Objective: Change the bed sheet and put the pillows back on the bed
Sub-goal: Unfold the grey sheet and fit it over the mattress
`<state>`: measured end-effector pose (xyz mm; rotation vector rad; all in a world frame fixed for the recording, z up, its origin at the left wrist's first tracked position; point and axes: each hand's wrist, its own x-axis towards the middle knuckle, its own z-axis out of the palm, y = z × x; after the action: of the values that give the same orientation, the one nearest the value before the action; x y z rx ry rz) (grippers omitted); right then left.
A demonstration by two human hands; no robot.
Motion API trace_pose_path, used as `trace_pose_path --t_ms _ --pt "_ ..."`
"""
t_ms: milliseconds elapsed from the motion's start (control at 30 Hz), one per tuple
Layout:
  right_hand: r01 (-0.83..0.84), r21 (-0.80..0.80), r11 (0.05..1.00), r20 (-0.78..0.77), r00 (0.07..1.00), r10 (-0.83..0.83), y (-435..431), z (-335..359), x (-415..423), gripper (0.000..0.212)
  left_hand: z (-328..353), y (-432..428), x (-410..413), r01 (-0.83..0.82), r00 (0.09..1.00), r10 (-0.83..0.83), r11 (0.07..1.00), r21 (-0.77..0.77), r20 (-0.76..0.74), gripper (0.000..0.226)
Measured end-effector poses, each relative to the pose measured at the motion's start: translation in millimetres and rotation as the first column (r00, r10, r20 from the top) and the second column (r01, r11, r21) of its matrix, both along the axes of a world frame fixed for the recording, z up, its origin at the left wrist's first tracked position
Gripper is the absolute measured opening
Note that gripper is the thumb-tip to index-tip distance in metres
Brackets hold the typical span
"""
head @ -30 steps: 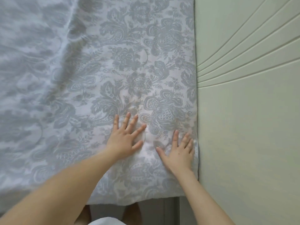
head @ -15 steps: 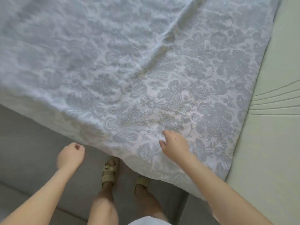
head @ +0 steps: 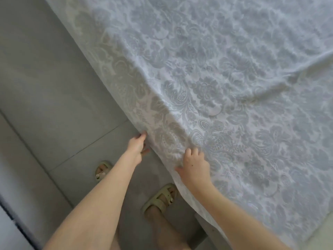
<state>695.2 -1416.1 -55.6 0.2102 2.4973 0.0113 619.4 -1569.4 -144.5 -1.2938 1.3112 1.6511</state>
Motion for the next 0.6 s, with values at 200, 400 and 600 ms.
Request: trace_pose_path --t_ms 200,400,600 --pt "-0.141 0.083 0.986 0.141 0.982 0.129 1.8 -15.9 -0.4 0.020 -31.1 5.5 0.1 -0.114 0.985 0.103 0.991 -0.076 -0.141 0.012" --pt "-0.171 0.129 0.977 0.225 0.964 0.139 -8.8 -3.2 -14.1 0.045 -20.6 -19.4 7.0 0.269 0.915 -0.371 0.855 -0.443 -0.161 0.009" --pt "-0.183 0.127 0.975 0.312 0.940 0.136 -35.2 8.2 -14.3 0.042 3.8 -47.3 33.3 0.333 0.839 -0.523 0.709 -0.621 -0.147 0.014"
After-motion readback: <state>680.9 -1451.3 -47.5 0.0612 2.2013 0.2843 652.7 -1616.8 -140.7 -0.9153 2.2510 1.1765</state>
